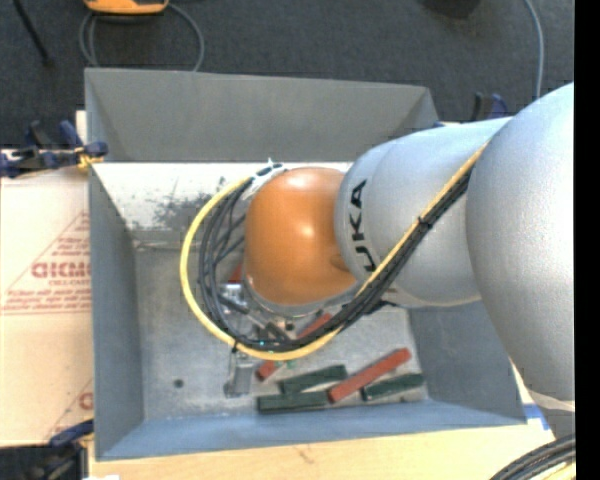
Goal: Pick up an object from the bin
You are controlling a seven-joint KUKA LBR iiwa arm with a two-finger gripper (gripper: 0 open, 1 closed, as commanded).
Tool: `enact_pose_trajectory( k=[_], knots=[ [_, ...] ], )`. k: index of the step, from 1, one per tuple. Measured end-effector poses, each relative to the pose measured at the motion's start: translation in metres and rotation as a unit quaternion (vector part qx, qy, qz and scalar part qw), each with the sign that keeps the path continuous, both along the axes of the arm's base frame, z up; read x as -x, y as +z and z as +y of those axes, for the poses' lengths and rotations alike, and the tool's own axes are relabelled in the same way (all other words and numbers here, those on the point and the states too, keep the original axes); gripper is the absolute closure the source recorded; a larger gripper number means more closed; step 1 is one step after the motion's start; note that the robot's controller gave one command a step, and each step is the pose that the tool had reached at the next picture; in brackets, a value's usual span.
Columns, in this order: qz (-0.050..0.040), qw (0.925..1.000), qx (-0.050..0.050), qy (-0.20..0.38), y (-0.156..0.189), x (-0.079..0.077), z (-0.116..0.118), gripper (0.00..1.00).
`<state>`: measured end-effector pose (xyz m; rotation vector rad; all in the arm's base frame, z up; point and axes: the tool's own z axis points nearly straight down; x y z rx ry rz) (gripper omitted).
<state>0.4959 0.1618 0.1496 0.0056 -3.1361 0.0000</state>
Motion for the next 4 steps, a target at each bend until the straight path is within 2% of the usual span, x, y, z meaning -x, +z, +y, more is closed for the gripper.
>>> enact_pose_trajectory(
  k=[1,2,3,4],
  knots=[
    [-0.0037,1.0000,-0.001,-0.002,0.004,-0.002,-0.001,0.00],
    [-0.0063,0.9989,0.000,0.047,-0.050,-0.040,-0.051,0.00],
    [-0.0020,0.9957,0.000,0.093,-0.047,-0.040,-0.079,0.00],
    [-0.0047,0.9974,0.000,0.071,-0.049,-0.050,-0.127,0.00]
  ],
)
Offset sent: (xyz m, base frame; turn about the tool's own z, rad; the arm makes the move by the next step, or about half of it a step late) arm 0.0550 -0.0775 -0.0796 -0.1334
